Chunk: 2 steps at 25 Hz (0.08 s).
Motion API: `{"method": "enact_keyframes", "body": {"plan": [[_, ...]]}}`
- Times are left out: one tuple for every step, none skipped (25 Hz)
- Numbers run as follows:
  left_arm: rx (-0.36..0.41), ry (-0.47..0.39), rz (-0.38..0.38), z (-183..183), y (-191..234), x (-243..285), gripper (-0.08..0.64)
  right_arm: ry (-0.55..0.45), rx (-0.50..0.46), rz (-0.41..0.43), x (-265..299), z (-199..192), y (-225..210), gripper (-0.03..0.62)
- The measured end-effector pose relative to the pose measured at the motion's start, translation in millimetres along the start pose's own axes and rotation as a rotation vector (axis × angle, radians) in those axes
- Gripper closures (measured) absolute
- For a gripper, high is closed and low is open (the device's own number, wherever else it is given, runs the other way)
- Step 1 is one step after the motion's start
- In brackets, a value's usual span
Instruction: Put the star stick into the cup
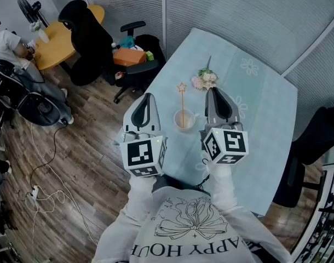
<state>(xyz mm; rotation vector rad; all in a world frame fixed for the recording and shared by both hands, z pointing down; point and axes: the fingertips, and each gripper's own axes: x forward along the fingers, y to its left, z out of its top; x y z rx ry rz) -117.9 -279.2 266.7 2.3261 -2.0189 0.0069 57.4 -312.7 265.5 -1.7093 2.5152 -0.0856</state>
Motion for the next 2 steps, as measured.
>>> {"method": "enact_keyframes", "body": {"plan": [[0.0, 0.001, 0.0, -0.5, -0.2, 0.4, 0.554, 0.0, -0.001, 0.0, 0.2, -0.3, -0.5, 0.557], [0.0, 0.002, 0.0, -1.0, -0.4, 0.9, 0.554, 0.0, -0.001, 0.0, 0.3, -0.5, -0.9, 0.557]]}}
